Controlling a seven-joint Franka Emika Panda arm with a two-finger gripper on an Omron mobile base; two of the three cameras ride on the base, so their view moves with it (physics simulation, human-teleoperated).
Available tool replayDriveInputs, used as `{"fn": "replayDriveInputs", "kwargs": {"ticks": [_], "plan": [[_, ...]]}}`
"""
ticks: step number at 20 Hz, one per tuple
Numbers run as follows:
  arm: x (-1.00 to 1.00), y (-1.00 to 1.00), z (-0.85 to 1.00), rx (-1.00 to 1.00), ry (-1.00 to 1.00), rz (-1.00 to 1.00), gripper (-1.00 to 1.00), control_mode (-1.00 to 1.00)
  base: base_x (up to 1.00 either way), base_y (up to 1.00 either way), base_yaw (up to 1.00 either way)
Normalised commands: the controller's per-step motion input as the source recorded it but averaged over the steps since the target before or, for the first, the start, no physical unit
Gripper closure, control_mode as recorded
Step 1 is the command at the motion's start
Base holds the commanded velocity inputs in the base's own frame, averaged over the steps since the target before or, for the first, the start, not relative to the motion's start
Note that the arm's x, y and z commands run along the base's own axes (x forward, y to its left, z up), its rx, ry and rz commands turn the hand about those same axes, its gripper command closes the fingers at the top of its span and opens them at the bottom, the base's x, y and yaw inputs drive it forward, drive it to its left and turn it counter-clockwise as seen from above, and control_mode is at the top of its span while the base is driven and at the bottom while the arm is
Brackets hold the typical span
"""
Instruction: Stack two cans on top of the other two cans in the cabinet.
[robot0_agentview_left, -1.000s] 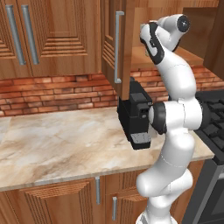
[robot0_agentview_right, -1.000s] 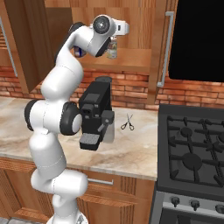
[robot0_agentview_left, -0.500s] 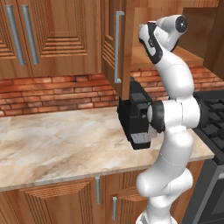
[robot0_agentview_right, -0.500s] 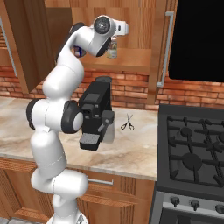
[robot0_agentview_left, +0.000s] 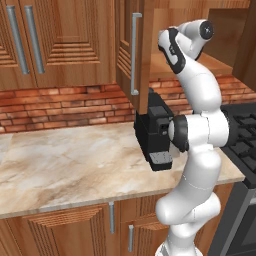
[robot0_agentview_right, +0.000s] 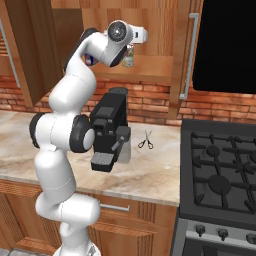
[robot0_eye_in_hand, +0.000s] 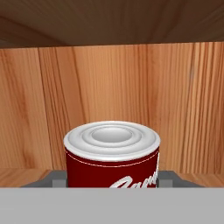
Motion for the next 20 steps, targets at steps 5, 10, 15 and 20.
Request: {"fn": "replayDriveInputs", "kwargs": {"ticks": [5,10,15,20], "plan": [[0.01,0.0,-0.04,0.0,0.0,0.0,1.0,-1.0,0.0,0.0,0.0],[0.0,0.0,-0.02,0.0,0.0,0.0,1.0,-1.0,0.0,0.0,0.0],[0.0,0.0,-0.01,0.0,0.0,0.0,1.0,-1.0,0.0,0.0,0.0],[0.0,0.0,0.0,0.0,0.0,0.0,1.0,-1.0,0.0,0.0,0.0]]}}
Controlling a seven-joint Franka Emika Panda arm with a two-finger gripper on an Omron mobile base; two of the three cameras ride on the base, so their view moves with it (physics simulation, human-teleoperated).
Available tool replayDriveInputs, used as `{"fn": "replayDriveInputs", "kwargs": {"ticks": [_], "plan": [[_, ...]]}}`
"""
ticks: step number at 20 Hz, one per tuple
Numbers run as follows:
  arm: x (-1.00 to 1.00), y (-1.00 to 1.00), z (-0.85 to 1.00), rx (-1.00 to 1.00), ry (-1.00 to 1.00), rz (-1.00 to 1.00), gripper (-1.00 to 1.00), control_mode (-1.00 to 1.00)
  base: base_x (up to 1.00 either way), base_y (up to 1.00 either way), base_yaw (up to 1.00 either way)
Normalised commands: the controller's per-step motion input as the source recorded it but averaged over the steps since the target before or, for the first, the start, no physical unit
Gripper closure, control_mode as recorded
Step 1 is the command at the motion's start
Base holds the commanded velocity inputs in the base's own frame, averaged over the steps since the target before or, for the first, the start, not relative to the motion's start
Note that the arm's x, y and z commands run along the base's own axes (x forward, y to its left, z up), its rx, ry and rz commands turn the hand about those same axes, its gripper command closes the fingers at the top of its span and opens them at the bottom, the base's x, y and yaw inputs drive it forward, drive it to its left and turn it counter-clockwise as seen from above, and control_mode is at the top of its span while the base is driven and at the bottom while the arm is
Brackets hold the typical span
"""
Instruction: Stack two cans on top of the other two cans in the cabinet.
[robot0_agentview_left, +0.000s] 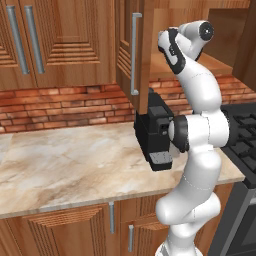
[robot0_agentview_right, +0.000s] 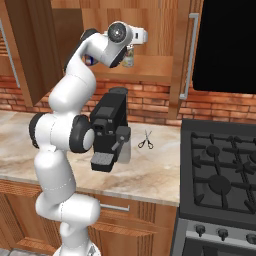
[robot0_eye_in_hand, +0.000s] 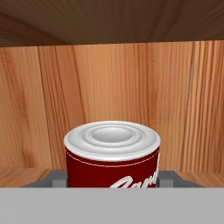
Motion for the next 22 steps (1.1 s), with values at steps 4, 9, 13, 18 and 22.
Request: {"fn": "replayDriveInputs", "kwargs": {"ticks": [4,9,13,18,22], "plan": [[0.0,0.0,0.0,0.0,0.0,0.0,1.0,-1.0,0.0,0.0,0.0],[0.0,0.0,0.0,0.0,0.0,0.0,1.0,-1.0,0.0,0.0,0.0],[0.0,0.0,0.0,0.01,0.0,0.0,1.0,-1.0,0.0,0.0,0.0],[0.0,0.0,0.0,0.01,0.0,0.0,1.0,-1.0,0.0,0.0,0.0],[0.0,0.0,0.0,0.0,0.0,0.0,1.0,-1.0,0.0,0.0,0.0]]}}
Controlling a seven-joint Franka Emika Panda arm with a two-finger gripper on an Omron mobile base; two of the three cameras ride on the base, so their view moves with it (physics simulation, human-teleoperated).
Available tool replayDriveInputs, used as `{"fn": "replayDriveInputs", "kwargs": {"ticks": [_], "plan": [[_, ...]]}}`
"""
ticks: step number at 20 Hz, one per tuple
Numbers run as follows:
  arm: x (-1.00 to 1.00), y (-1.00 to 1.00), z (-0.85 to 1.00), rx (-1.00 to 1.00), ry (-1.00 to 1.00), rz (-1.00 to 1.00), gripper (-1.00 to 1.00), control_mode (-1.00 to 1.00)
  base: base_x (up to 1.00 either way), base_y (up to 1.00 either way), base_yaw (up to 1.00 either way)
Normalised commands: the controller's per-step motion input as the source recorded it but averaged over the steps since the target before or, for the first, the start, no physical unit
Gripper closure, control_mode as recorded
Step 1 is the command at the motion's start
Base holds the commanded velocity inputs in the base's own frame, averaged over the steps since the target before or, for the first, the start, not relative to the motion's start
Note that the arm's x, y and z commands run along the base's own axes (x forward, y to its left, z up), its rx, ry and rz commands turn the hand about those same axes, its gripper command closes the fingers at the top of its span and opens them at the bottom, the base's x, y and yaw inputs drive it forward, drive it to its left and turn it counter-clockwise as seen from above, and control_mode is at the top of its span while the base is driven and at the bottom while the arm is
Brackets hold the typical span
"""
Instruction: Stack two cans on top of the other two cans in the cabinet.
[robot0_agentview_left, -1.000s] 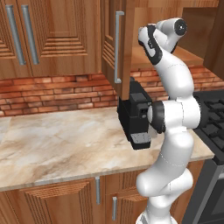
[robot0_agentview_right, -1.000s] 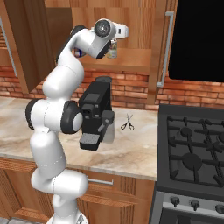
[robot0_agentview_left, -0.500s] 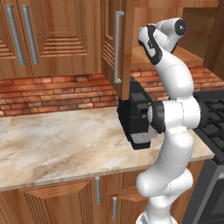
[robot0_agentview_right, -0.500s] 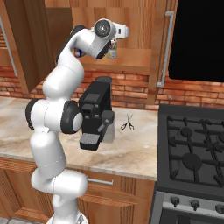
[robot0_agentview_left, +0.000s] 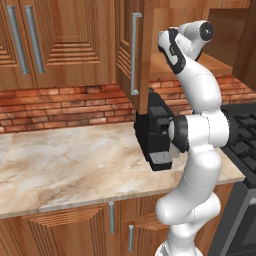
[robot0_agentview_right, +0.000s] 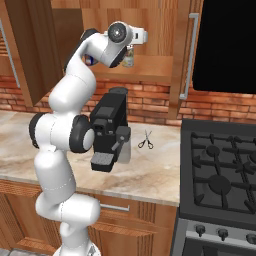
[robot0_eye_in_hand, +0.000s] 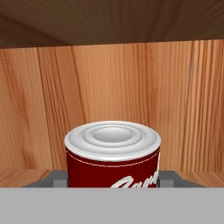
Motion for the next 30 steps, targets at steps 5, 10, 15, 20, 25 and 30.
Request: {"fn": "replayDriveInputs", "kwargs": {"ticks": [5,10,15,20,25,30], "plan": [[0.0,0.0,0.0,0.0,0.0,0.0,1.0,-1.0,0.0,0.0,0.0],[0.0,0.0,0.0,0.0,0.0,0.0,1.0,-1.0,0.0,0.0,0.0],[0.0,0.0,0.0,0.0,0.0,0.0,1.0,-1.0,0.0,0.0,0.0],[0.0,0.0,0.0,0.0,0.0,0.0,1.0,-1.0,0.0,0.0,0.0],[0.0,0.0,0.0,0.0,0.0,0.0,1.0,-1.0,0.0,0.0,0.0],[0.0,0.0,0.0,0.0,0.0,0.0,-1.0,-1.0,0.0,0.0,0.0]]}}
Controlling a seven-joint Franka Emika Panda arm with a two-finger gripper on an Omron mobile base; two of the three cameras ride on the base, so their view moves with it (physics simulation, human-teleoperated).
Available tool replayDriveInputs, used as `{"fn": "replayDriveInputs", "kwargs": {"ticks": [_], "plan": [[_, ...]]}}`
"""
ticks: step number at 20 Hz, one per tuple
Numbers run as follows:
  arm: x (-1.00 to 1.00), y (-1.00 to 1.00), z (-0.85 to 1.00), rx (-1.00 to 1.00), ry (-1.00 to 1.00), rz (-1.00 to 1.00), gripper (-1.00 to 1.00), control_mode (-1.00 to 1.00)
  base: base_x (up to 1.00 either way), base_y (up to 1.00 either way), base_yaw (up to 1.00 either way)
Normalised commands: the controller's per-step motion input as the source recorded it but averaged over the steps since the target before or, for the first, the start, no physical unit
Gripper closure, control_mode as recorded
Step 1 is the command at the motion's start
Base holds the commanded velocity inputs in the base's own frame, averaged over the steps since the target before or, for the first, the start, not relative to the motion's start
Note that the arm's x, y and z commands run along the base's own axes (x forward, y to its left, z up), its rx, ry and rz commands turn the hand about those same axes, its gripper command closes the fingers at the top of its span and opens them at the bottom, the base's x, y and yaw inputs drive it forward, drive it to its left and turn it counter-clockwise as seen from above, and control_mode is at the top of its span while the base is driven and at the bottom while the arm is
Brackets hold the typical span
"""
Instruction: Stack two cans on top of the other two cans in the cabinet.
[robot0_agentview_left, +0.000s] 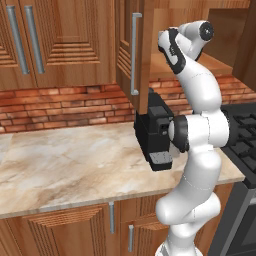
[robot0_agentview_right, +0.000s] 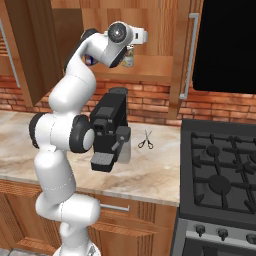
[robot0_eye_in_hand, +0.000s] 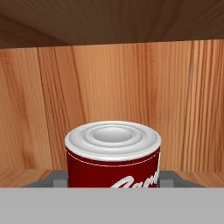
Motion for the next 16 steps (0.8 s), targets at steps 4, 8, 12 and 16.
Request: {"fn": "replayDriveInputs", "kwargs": {"ticks": [4,8,12,16], "plan": [[0.0,0.0,0.0,0.0,0.0,0.0,-1.0,-1.0,0.0,0.0,0.0],[0.0,0.0,0.0,0.0,0.0,0.0,-1.0,-1.0,0.0,0.0,0.0],[0.0,0.0,0.0,0.0,0.0,0.0,-1.0,-1.0,0.0,0.0,0.0],[0.0,0.0,0.0,0.0,0.0,0.0,-1.0,-1.0,0.0,0.0,0.0]]}}
